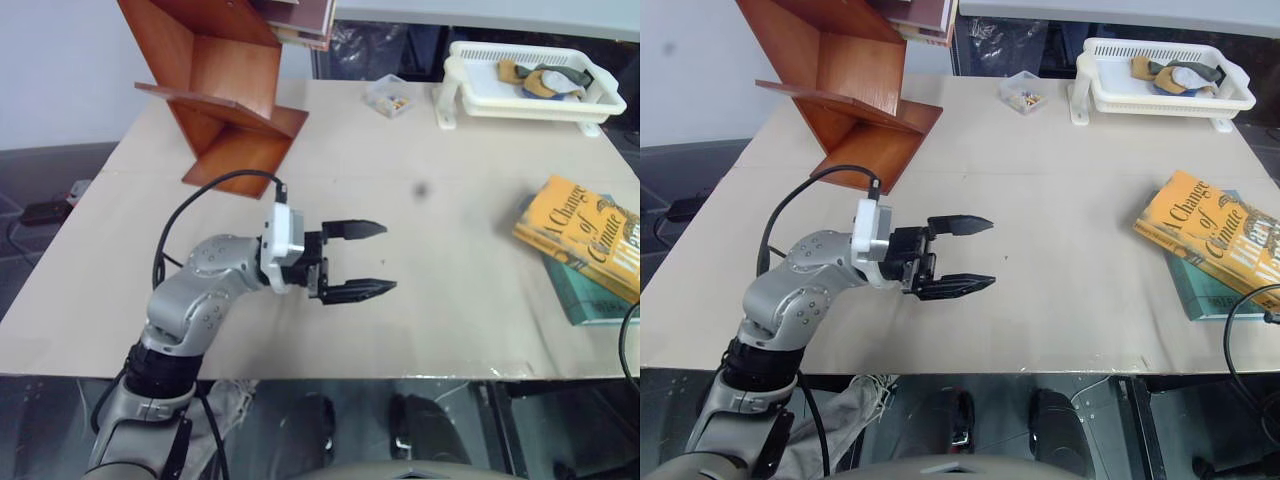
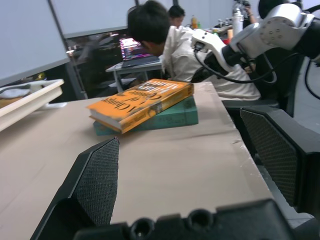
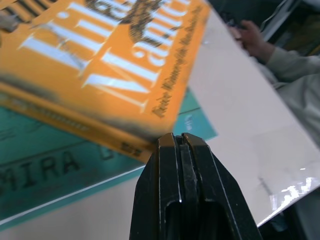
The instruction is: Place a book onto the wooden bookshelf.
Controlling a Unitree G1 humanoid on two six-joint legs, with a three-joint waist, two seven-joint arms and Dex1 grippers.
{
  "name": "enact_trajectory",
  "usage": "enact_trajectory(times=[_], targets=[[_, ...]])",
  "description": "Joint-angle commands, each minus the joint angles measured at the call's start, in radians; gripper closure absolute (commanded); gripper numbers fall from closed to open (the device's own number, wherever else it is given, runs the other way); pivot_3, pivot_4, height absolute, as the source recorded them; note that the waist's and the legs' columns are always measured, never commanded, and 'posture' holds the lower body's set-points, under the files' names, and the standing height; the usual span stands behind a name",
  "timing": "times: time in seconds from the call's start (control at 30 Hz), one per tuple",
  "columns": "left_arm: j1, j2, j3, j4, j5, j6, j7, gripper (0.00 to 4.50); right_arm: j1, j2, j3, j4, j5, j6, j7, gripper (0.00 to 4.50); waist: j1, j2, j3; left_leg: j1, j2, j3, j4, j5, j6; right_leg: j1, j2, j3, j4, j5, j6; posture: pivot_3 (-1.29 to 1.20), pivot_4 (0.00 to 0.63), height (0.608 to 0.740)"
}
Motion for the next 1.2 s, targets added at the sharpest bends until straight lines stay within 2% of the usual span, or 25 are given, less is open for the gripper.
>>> enact_trajectory(times=[0.03,0.4,0.57,0.7,0.87,1.07,1.2], targets=[[0.003,0.004,0.02,-0.044,-0.019,0.0,0.004,0.0,0.008,-0.002,-0.007,-0.065,0.042,0.012,0.028,4.46,0.0,0.0,0.0,0.0,0.0,0.0,0.0,0.0,0.0,0.0,0.0,0.0,0.0,0.0,0.0,0.0,0.15,0.74],[0.002,0.003,0.023,-0.036,-0.02,0.0,0.009,0.0,0.017,0.029,0.012,-0.138,0.1,0.042,0.014,4.46,0.001,0.0,0.0,0.002,0.0,0.0,0.0,0.0,0.0,0.002,0.0,0.0,0.0,0.0,0.0,0.0,0.15,0.74],[0.015,0.006,0.027,-0.036,-0.019,-0.003,0.012,0.0,0.002,0.049,-0.069,-0.163,0.111,-0.01,-0.012,4.46,0.001,0.0,0.0,0.002,0.0,0.0,0.0,0.0,0.0,0.002,0.0,0.0,0.0,0.0,0.0,0.0,0.15,0.74],[0.03,0.003,0.026,-0.045,-0.02,-0.004,0.02,0.0,-0.056,0.023,-0.104,-0.099,0.08,-0.038,-0.07,4.46,0.0,0.0,0.0,0.002,0.0,0.0,0.0,0.0,0.0,0.002,0.0,0.0,0.0,0.0,0.0,0.0,0.15,0.74],[0.048,0.0,0.024,-0.065,-0.025,-0.004,0.034,0.0,-0.188,-0.088,-0.049,0.108,0.013,-0.005,-0.133,4.46,-0.001,0.0,0.0,0.003,0.0,0.001,0.0,0.0,0.0,0.003,0.0,0.001,0.0,0.0,0.0,0.0,0.15,0.74],[0.059,0.004,0.046,-0.085,-0.029,0.006,0.071,0.0,-0.416,-0.199,-0.026,0.522,-0.005,-0.076,-0.142,4.46,-0.003,0.001,0.001,0.006,0.0,0.003,-0.001,0.0,0.0,0.004,0.0,0.003,0.0,0.0,0.0,0.0,0.15,0.74],[0.072,0.015,0.058,-0.101,-0.041,0.015,0.084,0.0,-0.506,-0.259,-0.012,0.727,-0.003,-0.125,-0.116,4.46,0.0,0.002,0.001,0.006,-0.001,0.004,-0.002,0.0,0.0,0.004,0.001,0.004,0.0,0.0,-0.001,0.0,0.15,0.74]])
